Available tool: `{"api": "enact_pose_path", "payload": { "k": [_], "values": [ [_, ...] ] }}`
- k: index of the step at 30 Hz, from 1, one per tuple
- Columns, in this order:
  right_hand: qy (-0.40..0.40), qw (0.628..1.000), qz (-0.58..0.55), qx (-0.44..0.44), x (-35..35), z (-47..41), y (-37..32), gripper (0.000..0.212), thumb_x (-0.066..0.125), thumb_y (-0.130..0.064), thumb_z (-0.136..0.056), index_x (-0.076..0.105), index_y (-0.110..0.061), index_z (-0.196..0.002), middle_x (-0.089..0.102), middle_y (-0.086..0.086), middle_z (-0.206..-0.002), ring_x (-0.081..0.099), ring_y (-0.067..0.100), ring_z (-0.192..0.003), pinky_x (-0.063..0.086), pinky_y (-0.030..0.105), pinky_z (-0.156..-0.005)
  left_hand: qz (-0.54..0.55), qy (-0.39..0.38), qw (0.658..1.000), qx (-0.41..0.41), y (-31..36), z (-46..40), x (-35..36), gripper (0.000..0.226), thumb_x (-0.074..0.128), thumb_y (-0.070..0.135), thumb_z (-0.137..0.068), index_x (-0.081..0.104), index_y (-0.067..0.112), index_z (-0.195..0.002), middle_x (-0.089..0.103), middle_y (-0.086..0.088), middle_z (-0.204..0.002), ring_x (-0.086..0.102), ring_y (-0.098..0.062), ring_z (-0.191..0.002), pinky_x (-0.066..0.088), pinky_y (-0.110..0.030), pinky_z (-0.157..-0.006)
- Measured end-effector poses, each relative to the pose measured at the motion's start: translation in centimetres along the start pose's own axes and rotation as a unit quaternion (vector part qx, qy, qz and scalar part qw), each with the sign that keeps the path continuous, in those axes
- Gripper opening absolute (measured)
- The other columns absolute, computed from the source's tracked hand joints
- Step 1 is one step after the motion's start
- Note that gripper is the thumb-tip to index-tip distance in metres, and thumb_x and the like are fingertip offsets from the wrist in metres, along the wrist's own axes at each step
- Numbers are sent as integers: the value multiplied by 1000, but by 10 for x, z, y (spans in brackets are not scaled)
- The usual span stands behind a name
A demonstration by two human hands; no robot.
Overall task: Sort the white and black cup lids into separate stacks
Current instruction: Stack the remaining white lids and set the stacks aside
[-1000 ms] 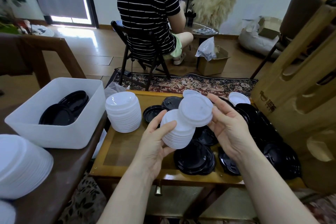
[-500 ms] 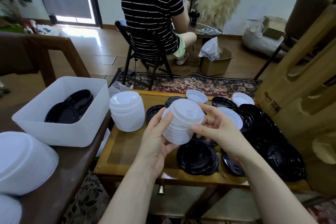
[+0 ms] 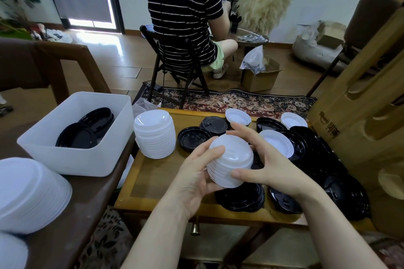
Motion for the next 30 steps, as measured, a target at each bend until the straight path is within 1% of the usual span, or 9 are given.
{"api": "enact_pose_path", "payload": {
  "k": [3,6,8,11,13,18,21,25,30],
  "values": [
    [30,999,-7,-7,-1,-2,-2,83,82,-34,-70,40,-45,-141,51,-18,-136,51,6,-125,44,40,-108,10,-3,1000,4,0,0,1,53,78,33,-75,66,27,-127,72,-6,-120,67,-29,-115,60,-44,-81],
    [61,998,-2,-20,-1,-4,-1,84,83,-39,-65,42,-45,-138,49,-9,-135,50,11,-126,44,42,-106,15,-4,1000,9,1,-1,1,50,74,34,-78,66,24,-127,71,-9,-122,66,-31,-115,59,-48,-89],
    [95,995,7,-27,1,-5,-1,84,84,-46,-60,44,-45,-134,47,-10,-132,48,6,-125,44,34,-106,18,0,1000,16,2,-1,0,50,72,33,-78,66,23,-127,71,-9,-121,67,-31,-114,58,-48,-91],
    [136,989,49,-43,5,-7,-4,82,80,-57,-55,45,-43,-128,41,-17,-124,42,-5,-122,39,14,-100,24,6,999,29,4,-1,0,53,73,30,-75,66,22,-127,72,-10,-120,68,-29,-111,59,-45,-87],
    [136,989,46,-43,6,-8,-7,81,78,-58,-56,45,-43,-128,40,-20,-122,41,-7,-121,38,9,-96,28,17,999,36,6,0,-2,53,73,30,-74,66,22,-126,72,-10,-120,68,-29,-111,59,-46,-88],
    [94,993,25,-71,12,-8,-6,69,77,-45,-73,49,-39,-136,41,-20,-141,34,4,-138,35,36,-113,67,41,996,50,9,-1,-9,51,71,33,-76,67,18,-125,71,-10,-122,67,-31,-115,59,-48,-86],
    [118,991,-5,-70,13,-7,-5,59,74,-40,-77,54,-38,-133,48,-17,-140,40,9,-136,37,44,-112,68,46,995,51,8,-2,-12,54,74,35,-79,65,16,-128,69,-12,-125,66,-31,-116,54,-55,-96],
    [129,990,-12,-55,16,-9,-2,62,77,-42,-73,53,-36,-130,48,-10,-129,48,15,-128,44,45,-105,38,30,997,67,10,-3,-8,56,80,27,-79,61,16,-131,69,-12,-124,67,-31,-115,53,-57,-96],
    [151,987,4,-57,15,-9,-2,49,83,-36,-72,61,-27,-115,45,-7,-119,46,6,-123,47,39,-102,56,47,995,70,10,-5,-12,59,75,25,-74,62,15,-131,70,-13,-122,67,-32,-113,57,-51,-90]
  ]
}}
Point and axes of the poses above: each hand's wrist, its own z-axis away from the middle knuckle, its own x-axis out of the palm, y = z × x, the point moved 7 cm from there along -z, towards the middle knuckle
